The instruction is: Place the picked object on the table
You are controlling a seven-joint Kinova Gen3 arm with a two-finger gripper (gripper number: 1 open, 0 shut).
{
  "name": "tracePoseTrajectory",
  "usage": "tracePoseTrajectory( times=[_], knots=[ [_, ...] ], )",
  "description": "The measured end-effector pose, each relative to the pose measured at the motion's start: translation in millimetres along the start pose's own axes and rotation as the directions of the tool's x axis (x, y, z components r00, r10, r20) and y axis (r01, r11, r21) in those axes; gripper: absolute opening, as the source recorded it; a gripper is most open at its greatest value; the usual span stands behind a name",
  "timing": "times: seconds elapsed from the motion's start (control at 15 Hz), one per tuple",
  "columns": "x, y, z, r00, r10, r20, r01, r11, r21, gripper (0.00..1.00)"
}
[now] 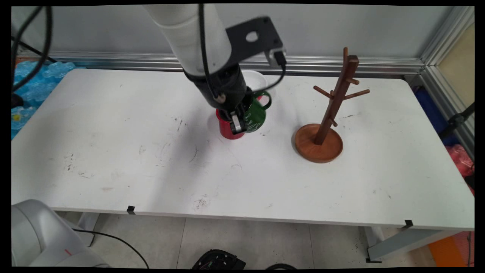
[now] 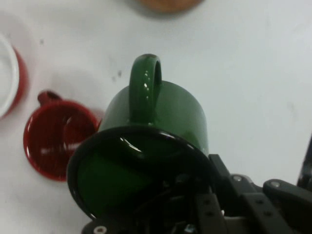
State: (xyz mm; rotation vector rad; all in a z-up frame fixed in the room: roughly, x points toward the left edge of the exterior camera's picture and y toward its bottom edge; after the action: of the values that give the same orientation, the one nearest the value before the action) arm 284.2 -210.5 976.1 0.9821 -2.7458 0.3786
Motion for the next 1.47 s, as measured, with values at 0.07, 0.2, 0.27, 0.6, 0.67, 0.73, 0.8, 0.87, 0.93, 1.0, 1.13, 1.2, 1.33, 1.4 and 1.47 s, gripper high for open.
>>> tracePoseTrajectory(
  times=[0.07,0.2,0.27,0.6,0.67,0.73,0.8,0.87,0.93,1.0,1.13,1.2,1.33,1.4,1.47],
  knots=[
    [0.9,2.0,6.2,1.000,-0.002,0.025,0.002,1.000,0.011,0.00],
    [3.3,7.3,21.0,0.997,-0.009,0.083,0.006,1.000,0.031,0.00],
    [3.8,9.7,27.4,0.994,-0.013,0.107,0.009,0.999,0.037,0.00],
    [4.9,22.9,59.0,0.976,-0.033,0.217,0.022,0.998,0.053,0.00],
    [5.5,25.5,65.9,0.970,-0.040,0.239,0.027,0.998,0.056,0.00],
    [6.0,27.3,71.5,0.965,-0.049,0.258,0.034,0.998,0.060,0.00],
    [6.6,29.3,77.5,0.959,-0.059,0.278,0.043,0.997,0.063,0.00],
    [7.0,31.4,83.0,0.951,-0.074,0.299,0.056,0.996,0.067,0.00],
    [7.4,34.1,88.1,0.943,-0.094,0.319,0.075,0.995,0.070,0.00],
    [8.1,36.5,92.2,0.936,-0.111,0.334,0.093,0.993,0.072,0.00],
    [11.1,42.5,101.6,0.919,-0.151,0.364,0.133,0.988,0.073,0.00],
    [12.8,44.7,105.5,0.912,-0.167,0.374,0.150,0.986,0.073,0.00],
    [16.8,48.5,114.0,0.896,-0.204,0.396,0.189,0.979,0.075,0.00],
    [18.7,49.3,117.7,0.889,-0.218,0.403,0.205,0.976,0.077,0.00],
    [21.0,49.8,121.9,0.882,-0.234,0.410,0.221,0.972,0.079,0.00]
  ],
)
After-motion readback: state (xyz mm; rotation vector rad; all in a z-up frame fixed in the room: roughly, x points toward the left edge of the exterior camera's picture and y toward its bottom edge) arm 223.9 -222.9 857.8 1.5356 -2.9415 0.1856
